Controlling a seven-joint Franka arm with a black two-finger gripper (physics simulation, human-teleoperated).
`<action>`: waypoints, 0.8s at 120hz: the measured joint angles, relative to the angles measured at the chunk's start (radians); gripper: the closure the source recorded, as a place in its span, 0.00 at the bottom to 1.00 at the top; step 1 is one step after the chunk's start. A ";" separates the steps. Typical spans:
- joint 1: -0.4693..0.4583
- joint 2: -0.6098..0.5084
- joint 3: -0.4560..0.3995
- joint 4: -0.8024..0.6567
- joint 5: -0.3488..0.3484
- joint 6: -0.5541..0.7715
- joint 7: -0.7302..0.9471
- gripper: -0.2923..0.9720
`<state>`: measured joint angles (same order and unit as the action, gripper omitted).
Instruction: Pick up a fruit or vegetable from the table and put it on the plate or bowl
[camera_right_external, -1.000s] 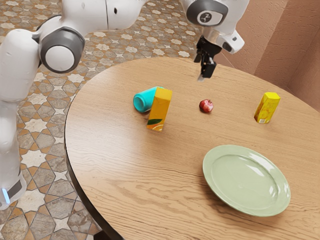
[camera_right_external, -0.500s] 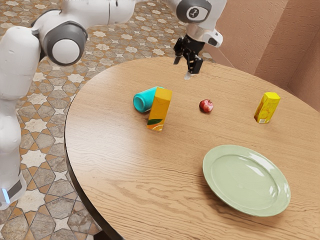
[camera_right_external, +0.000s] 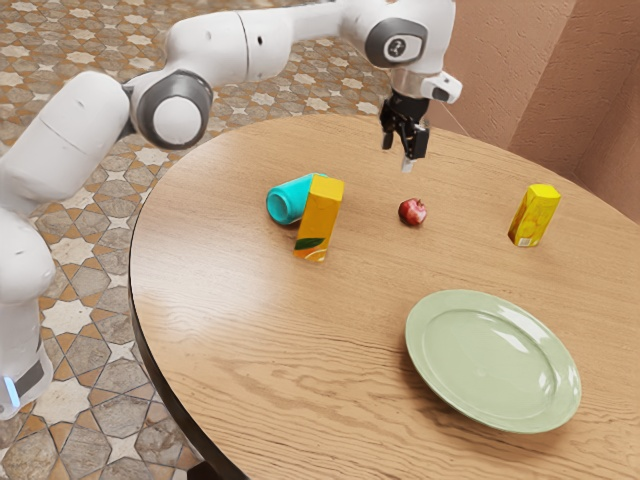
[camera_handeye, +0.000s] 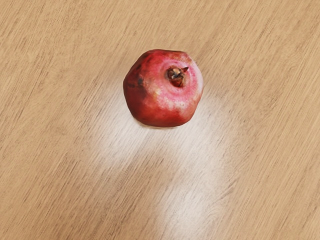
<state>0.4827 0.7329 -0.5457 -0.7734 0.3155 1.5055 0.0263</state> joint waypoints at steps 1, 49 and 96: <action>-0.001 0.006 -0.005 0.005 0.005 0.000 0.002 0.23; -0.052 0.194 -0.035 0.229 0.125 0.007 0.079 0.23; -0.089 0.269 -0.037 0.251 0.137 0.012 0.129 0.23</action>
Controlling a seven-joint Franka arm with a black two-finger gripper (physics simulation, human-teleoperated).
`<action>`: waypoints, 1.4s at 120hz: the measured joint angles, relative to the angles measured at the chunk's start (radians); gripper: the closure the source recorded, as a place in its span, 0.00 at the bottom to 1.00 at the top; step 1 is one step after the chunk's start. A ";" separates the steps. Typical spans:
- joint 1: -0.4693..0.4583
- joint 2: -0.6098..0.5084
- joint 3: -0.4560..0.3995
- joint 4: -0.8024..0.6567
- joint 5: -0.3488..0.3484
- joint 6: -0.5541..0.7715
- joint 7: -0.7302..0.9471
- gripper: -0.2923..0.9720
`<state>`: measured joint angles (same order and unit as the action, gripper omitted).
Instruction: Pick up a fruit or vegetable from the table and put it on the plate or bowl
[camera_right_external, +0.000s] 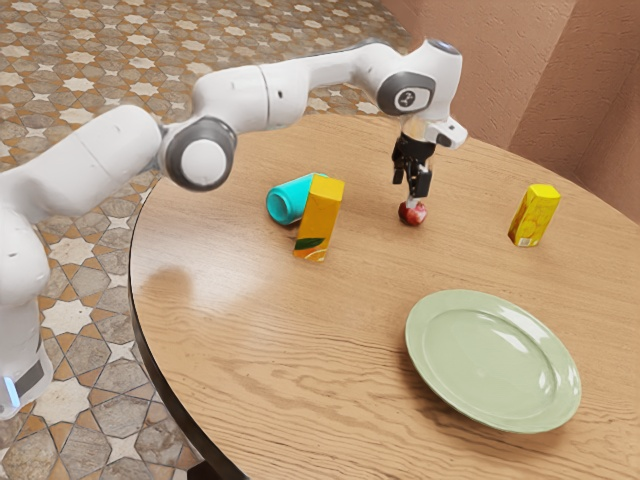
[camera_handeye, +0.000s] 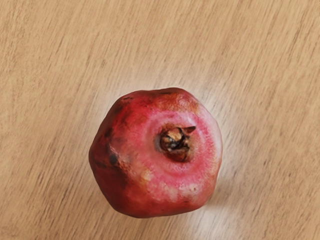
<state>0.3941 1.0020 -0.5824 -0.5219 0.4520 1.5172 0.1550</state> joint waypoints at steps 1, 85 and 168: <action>0.000 0.002 0.000 0.000 0.000 0.000 0.001 0.23; -0.003 0.061 -0.002 -0.003 -0.001 0.120 0.082 0.23; -0.276 -0.194 0.003 -0.100 0.098 0.059 0.091 0.58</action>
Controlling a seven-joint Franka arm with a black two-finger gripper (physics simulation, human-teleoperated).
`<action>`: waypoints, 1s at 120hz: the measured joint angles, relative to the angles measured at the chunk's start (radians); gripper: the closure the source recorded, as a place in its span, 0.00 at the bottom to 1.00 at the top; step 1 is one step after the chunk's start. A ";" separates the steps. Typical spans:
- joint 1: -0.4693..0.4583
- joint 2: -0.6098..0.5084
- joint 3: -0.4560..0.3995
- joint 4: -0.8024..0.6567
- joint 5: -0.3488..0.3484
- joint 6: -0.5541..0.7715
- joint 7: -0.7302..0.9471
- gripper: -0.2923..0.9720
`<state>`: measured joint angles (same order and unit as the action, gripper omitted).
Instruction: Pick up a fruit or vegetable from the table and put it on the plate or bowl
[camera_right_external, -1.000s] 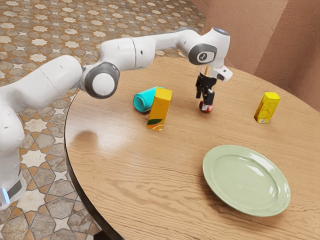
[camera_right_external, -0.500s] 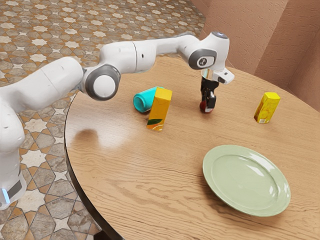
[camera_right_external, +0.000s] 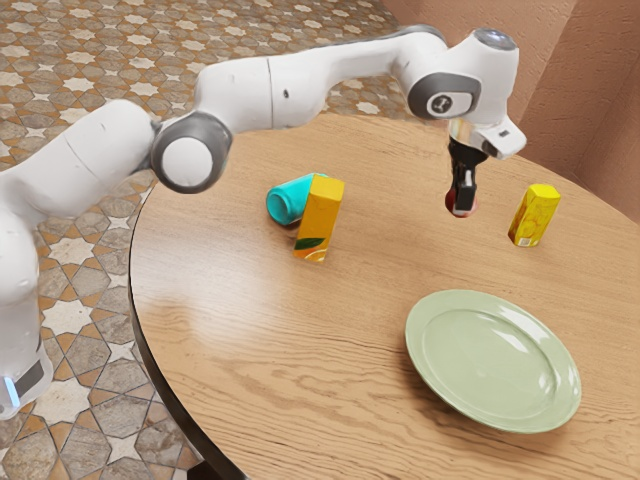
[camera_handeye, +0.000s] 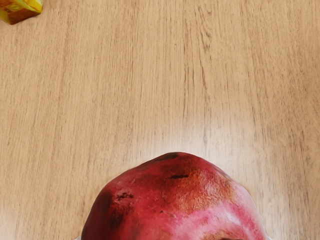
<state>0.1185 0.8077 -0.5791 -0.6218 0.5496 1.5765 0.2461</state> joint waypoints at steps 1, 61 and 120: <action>-0.009 -0.005 0.000 -0.008 0.001 -0.002 -0.001 0.58; -0.168 -0.072 -0.097 -0.222 0.043 -0.047 -0.081 0.33; 0.356 -0.536 -0.086 -0.625 -0.173 -0.026 -0.146 0.23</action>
<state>0.4741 0.2719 -0.6653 -1.2472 0.3762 1.5509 0.0997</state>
